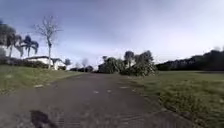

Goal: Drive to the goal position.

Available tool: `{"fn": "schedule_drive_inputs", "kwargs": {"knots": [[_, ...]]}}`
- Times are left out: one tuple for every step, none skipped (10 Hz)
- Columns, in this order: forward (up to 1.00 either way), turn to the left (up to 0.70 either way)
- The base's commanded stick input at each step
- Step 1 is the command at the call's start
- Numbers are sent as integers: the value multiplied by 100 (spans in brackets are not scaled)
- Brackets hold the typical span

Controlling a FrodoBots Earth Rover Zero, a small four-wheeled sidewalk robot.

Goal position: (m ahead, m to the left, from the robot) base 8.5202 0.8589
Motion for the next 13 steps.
{"fn": "schedule_drive_inputs", "kwargs": {"knots": [[100,0],[100,0],[100,0],[100,0],[100,0],[100,0],[100,0],[100,0],[100,0],[100,0],[100,0],[100,0],[100,0]]}}
